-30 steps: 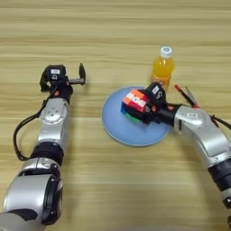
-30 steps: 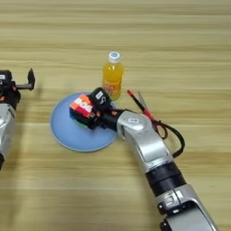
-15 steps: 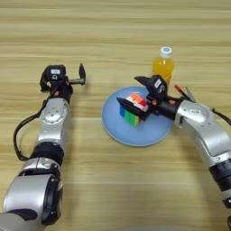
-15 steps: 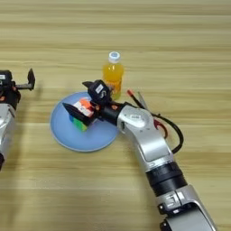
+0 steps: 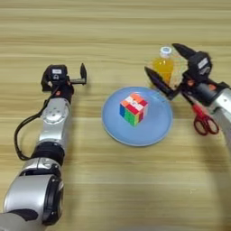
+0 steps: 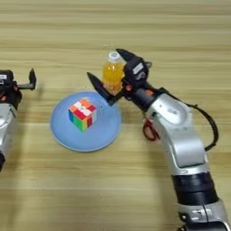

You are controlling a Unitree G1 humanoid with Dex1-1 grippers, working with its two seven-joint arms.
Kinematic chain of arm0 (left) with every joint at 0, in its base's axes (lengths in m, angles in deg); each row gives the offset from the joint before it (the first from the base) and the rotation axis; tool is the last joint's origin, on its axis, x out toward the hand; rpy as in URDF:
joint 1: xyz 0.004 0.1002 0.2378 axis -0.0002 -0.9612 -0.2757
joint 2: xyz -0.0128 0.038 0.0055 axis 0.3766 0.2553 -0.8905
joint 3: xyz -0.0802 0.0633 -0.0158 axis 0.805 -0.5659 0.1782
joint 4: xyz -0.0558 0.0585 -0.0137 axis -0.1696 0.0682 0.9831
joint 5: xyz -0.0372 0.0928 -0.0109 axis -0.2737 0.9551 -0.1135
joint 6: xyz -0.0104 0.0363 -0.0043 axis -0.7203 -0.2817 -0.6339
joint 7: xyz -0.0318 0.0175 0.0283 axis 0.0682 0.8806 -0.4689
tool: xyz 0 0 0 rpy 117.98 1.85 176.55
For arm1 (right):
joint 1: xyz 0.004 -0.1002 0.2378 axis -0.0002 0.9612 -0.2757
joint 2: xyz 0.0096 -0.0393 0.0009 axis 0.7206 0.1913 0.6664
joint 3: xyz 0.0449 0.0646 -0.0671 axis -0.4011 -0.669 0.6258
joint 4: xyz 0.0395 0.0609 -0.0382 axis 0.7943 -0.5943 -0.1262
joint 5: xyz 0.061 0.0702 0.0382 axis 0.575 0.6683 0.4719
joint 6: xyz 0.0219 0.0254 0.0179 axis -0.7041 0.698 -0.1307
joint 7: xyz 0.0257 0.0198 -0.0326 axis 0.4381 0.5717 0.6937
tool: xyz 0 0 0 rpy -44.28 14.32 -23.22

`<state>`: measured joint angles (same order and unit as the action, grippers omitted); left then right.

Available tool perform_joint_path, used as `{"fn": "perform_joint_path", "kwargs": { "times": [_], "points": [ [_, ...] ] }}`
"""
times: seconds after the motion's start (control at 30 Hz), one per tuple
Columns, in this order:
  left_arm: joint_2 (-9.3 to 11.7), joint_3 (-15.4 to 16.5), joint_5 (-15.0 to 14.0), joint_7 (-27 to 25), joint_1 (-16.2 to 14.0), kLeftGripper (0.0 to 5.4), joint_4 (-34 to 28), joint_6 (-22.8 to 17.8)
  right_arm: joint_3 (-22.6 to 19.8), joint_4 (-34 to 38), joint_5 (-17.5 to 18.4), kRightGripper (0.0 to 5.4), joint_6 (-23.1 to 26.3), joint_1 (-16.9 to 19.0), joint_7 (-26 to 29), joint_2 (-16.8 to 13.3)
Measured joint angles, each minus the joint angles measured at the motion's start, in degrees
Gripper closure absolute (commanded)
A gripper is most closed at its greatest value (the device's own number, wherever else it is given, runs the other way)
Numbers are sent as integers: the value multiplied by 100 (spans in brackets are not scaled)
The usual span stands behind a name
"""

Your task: Move the objects on the table

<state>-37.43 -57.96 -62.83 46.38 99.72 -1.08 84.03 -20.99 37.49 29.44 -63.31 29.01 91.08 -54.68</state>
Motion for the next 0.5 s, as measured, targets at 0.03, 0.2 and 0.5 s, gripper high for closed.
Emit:
{"fn": "perform_joint_path", "kwargs": {
  "times": [0.03,0.2,0.5],
  "points": [
    [-2,-2,1,12,0,0,-2,0,-116,54,1,2,2,75,-25,-64],
    [-8,-10,1,41,0,0,-8,2,-756,310,2,2,31,524,-260,-436],
    [-12,-17,0,44,0,0,-14,2,-1123,495,0,2,338,979,-372,-846]
  ]
}}
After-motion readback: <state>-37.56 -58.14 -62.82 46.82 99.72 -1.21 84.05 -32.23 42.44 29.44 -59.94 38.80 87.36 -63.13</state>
